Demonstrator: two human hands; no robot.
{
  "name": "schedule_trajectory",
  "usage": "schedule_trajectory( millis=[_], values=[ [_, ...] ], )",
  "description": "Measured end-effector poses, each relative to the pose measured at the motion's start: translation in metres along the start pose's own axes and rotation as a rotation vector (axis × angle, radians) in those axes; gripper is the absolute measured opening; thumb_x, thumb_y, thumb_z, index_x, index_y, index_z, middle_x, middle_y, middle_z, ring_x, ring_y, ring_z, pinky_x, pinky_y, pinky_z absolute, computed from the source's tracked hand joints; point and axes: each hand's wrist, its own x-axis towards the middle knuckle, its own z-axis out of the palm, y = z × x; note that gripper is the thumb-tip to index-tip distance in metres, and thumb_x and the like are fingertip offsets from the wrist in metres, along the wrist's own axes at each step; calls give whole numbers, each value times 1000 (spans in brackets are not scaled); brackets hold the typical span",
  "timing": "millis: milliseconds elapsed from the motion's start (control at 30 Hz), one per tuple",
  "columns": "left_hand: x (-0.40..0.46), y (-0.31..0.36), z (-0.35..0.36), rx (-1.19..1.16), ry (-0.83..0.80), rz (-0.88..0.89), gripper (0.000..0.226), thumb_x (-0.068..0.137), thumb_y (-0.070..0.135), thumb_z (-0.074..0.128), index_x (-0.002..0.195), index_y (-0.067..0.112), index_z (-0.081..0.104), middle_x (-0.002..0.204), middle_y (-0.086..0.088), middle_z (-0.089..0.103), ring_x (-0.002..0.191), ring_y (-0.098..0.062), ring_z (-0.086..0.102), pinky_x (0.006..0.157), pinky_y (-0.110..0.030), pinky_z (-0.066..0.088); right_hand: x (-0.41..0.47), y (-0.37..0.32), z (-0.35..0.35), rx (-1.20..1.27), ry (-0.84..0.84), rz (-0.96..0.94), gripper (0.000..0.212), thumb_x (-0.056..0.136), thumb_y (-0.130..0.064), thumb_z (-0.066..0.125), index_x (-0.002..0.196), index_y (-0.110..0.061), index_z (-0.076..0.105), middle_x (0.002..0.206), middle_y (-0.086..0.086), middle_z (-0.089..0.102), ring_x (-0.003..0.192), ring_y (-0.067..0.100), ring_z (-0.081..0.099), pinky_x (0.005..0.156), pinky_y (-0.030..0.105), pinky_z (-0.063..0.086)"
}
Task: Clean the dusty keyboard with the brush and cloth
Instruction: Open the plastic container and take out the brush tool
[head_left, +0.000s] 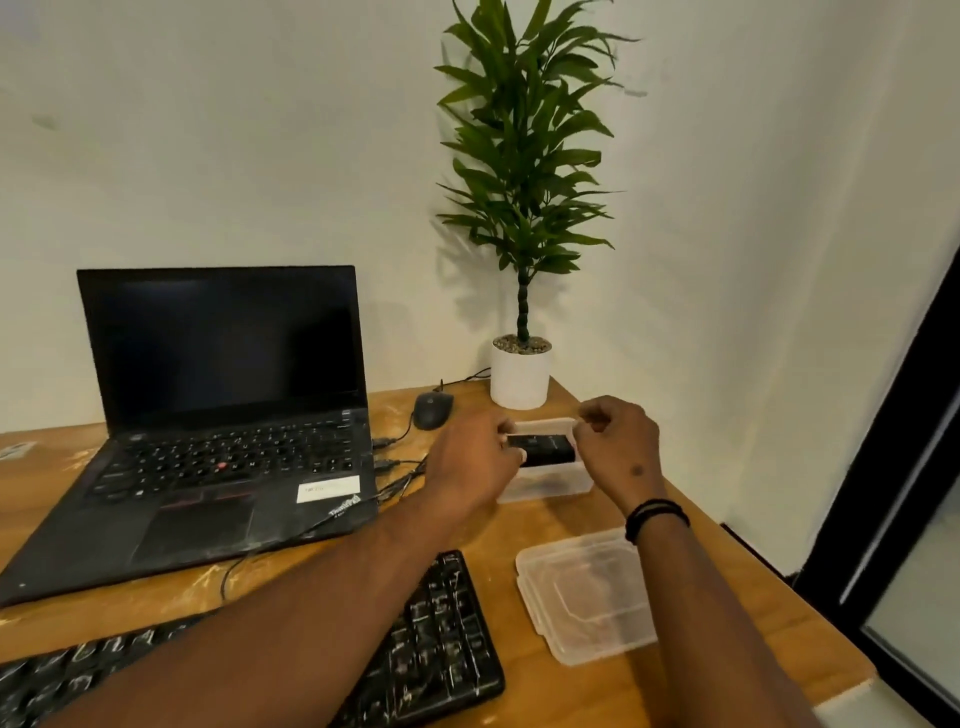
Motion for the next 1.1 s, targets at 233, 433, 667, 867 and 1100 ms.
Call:
schedule_trajectory(
  millis=[233, 433, 667, 867, 1100],
  values=[
    [59, -15, 2, 124, -281, -8, 54, 63, 37, 93, 110, 21, 73, 105, 6, 69, 94, -13, 64, 83, -37, 57, 26, 9, 31, -274, -311, -47, 35, 83, -10, 65, 118, -13, 68, 118, 3, 64, 97, 15, 55, 86, 24, 47],
    [68, -21, 15, 161, -366, 71, 40, 68, 30, 91, 104, 18, 78, 95, 4, 74, 84, -13, 68, 78, -36, 60, 25, 10, 42, -423, -278, -20, 24, 85, -13, 63, 108, -10, 69, 107, 9, 67, 92, 24, 62, 81, 33, 54],
    [60, -17, 16, 98, -290, 76, 42, 67, 30, 91, 106, 19, 79, 96, 5, 75, 84, -9, 67, 75, -33, 60, 21, 5, 40, -424, -245, 3, 30, 88, -16, 63, 117, -11, 67, 115, 11, 67, 98, 26, 63, 87, 35, 55],
    [44, -9, -21, -134, -89, 88, 55, 57, 32, 96, 109, 25, 78, 104, 14, 74, 79, 2, 62, 73, -27, 52, 14, -13, 23, 13, 76, 25, 22, 91, -16, 61, 108, -8, 74, 108, 7, 72, 97, 19, 65, 79, 22, 47],
    [-4, 0, -116, -370, -6, 144, 57, 61, 22, 96, 115, 23, 76, 103, 12, 74, 86, -6, 63, 76, -19, 55, -27, -71, 22, 805, -209, 329, 19, 99, -21, 59, 112, -9, 67, 106, 12, 72, 84, 24, 71, 66, 35, 60]
  ],
)
